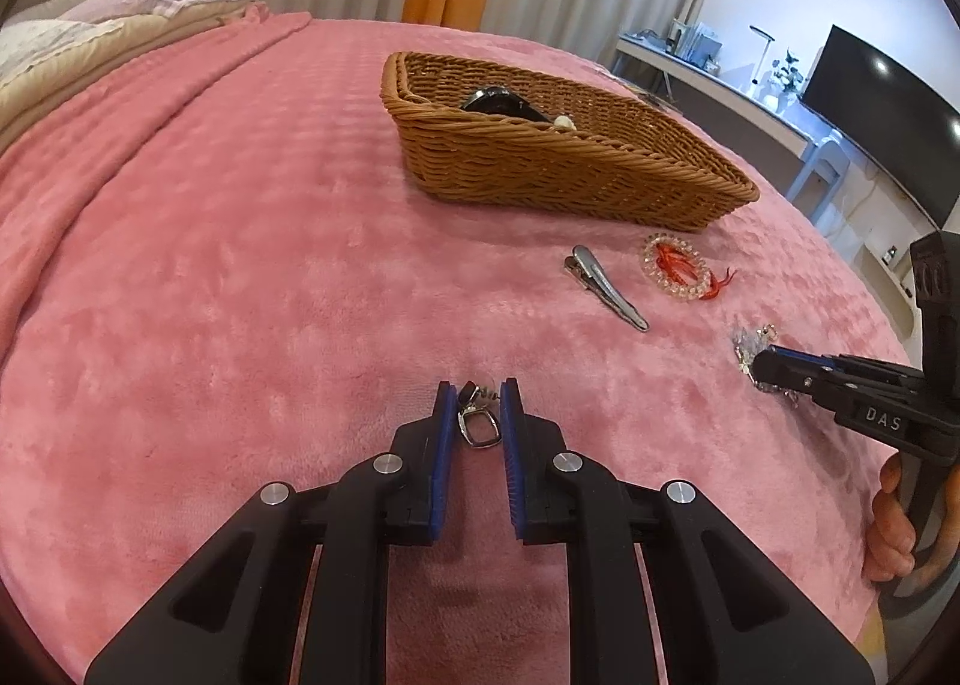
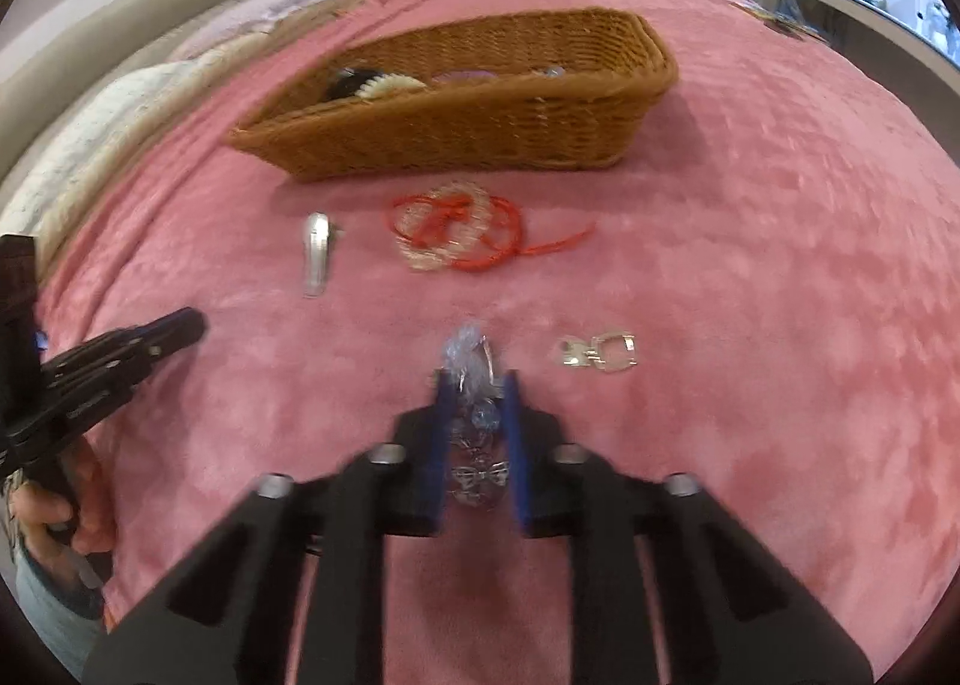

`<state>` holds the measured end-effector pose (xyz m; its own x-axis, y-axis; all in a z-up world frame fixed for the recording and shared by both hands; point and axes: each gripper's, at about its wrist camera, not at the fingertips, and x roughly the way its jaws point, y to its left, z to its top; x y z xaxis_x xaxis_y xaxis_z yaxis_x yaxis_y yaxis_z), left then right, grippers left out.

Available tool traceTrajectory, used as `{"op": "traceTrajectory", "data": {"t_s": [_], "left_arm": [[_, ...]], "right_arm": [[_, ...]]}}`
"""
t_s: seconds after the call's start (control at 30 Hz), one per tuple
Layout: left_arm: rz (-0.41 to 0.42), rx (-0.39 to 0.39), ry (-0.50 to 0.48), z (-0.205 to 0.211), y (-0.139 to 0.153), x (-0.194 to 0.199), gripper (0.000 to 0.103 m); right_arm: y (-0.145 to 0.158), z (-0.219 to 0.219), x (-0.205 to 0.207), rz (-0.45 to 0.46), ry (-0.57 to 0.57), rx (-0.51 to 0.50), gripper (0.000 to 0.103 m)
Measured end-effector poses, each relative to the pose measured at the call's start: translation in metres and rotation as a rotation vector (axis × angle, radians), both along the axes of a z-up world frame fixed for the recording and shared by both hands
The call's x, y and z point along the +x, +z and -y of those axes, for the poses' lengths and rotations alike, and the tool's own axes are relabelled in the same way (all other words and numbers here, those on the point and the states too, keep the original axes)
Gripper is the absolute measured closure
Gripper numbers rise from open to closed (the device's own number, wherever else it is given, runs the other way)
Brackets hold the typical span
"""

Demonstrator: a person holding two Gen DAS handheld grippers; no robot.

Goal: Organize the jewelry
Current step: 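Grasp the silver ring charm with the left tool while the right tool grasps the silver charm chain, then carry both held charms into the basket and open both tools to release them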

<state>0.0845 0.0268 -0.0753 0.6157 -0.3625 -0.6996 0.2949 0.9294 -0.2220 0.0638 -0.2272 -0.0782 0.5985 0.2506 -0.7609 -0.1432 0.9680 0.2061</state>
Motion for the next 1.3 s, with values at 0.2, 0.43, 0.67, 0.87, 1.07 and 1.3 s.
{"op": "traceTrajectory", "data": {"t_s": [0.2, 0.43, 0.67, 0.87, 1.07, 1.3], "left_arm": [[0.055, -0.181, -0.059, -0.023, 0.010, -0.012, 0.090], [0.069, -0.278, -0.071, -0.032, 0.015, -0.013, 0.090], [0.136, -0.382, -0.106, -0.039, 0.040, -0.022, 0.090], [0.215, -0.373, -0.161, -0.023, 0.079, -0.015, 0.090], [0.294, -0.295, -0.184, 0.014, 0.126, 0.027, 0.090], [0.306, -0.230, -0.164, 0.056, 0.129, 0.098, 0.090]], "right_arm": [[0.017, 0.004, -0.019, 0.082, 0.011, 0.027, 0.095], [0.047, 0.003, -0.037, 0.149, 0.031, 0.053, 0.095], [0.088, 0.004, -0.048, 0.237, 0.075, 0.097, 0.095], [0.122, 0.002, -0.040, 0.328, 0.090, 0.124, 0.095], [0.158, 0.001, 0.003, 0.412, 0.071, 0.118, 0.095], [0.161, 0.007, 0.095, 0.392, -0.002, 0.090, 0.095]]}}
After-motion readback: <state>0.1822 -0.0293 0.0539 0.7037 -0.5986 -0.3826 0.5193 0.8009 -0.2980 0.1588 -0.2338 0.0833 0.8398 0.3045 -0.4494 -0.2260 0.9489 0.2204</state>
